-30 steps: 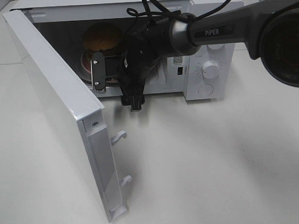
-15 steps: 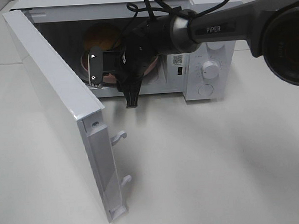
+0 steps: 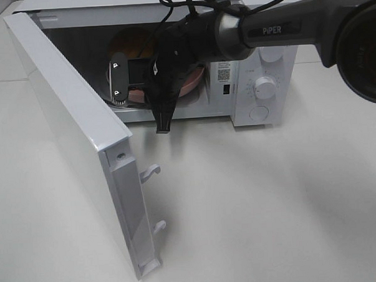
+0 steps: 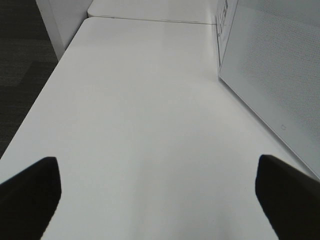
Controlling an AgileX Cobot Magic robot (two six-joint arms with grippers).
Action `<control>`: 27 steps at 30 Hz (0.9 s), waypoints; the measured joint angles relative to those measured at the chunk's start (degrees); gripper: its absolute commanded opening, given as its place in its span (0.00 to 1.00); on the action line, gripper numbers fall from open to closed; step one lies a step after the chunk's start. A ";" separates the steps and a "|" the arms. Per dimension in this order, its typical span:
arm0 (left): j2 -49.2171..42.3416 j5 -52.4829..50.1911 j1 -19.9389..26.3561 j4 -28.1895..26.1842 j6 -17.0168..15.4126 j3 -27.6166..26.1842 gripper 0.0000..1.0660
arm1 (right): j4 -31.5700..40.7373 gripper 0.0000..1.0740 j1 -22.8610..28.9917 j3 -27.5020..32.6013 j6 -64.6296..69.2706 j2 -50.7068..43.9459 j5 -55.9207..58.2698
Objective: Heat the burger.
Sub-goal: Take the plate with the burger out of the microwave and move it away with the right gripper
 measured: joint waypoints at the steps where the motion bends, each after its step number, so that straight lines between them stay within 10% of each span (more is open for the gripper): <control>1: 0.00 0.00 0.00 0.00 0.00 0.00 0.92 | 0.00 0.00 0.06 0.00 0.00 -0.06 0.74; 27: 0.00 0.00 0.00 0.00 0.00 0.00 0.92 | 3.78 0.00 1.03 2.75 -6.13 -6.07 10.83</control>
